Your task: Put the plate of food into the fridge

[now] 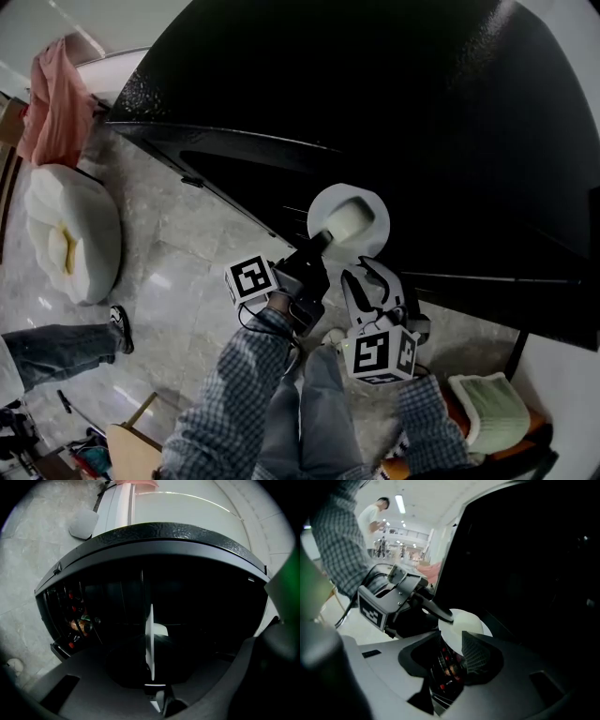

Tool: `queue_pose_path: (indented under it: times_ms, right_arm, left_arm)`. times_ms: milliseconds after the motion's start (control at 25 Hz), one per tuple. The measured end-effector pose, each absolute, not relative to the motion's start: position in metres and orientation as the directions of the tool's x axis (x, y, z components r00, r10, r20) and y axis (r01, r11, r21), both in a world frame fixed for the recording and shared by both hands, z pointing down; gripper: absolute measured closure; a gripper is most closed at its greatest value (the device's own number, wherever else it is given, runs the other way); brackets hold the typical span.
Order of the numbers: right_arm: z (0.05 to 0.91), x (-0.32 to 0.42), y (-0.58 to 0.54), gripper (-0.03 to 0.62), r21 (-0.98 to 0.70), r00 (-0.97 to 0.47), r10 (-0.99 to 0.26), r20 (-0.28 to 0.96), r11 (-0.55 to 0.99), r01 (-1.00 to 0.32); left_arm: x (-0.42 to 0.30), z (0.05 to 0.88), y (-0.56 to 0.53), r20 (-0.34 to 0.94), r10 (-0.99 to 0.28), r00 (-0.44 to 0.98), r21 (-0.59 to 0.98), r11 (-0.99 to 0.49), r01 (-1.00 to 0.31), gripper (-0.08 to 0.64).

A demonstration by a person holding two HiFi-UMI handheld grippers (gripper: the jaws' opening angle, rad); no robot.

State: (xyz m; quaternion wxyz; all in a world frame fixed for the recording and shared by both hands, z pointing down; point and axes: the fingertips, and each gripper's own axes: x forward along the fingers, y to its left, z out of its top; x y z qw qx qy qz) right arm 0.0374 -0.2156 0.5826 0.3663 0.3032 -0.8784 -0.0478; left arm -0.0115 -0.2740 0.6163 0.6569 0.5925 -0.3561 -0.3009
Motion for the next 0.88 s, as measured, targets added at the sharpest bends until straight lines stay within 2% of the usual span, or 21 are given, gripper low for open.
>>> queue_pose_path:
  times_ms: [200, 400, 440, 520, 720, 880]
  right_arm:
    - [0.599, 0.029, -0.214, 0.469, 0.556, -0.462, -0.595, 0.658, 0.797, -0.235]
    - [0.611, 0.027, -0.220, 0.473, 0.647, -0.403, -0.622, 0.671, 0.757, -0.092]
    - [0.611, 0.027, -0.220, 0.525, 0.661, -0.396, -0.629, 0.669, 0.747, -0.071]
    - [0.610, 0.025, -0.220, 0.549, 0.679, -0.389, -0.638, 0.665, 0.733, -0.040]
    - [0.610, 0.024, -0.221, 0.552, 0.683, -0.375, -0.648, 0.663, 0.728, -0.051]
    - [0.610, 0.024, -0.224, 0.552, 0.684, -0.372, -0.654, 0.659, 0.727, -0.068]
  left_arm:
    - [-0.011, 0.619, -0.276, 0.121, -0.813, 0.570, 0.992, 0.119, -0.041, 0.523]
    - [-0.010, 0.622, -0.277, 0.128, -0.809, 0.573, 0.991, 0.120, -0.052, 0.523]
    - [-0.010, 0.619, -0.277, 0.119, -0.811, 0.573, 0.992, 0.117, -0.041, 0.523]
    - [-0.011, 0.616, -0.278, 0.112, -0.813, 0.572, 0.993, 0.112, -0.034, 0.523]
    - [-0.011, 0.613, -0.280, 0.100, -0.815, 0.571, 0.994, 0.103, -0.027, 0.523]
    - [-0.011, 0.612, -0.281, 0.124, -0.800, 0.587, 0.992, 0.081, -0.099, 0.522]
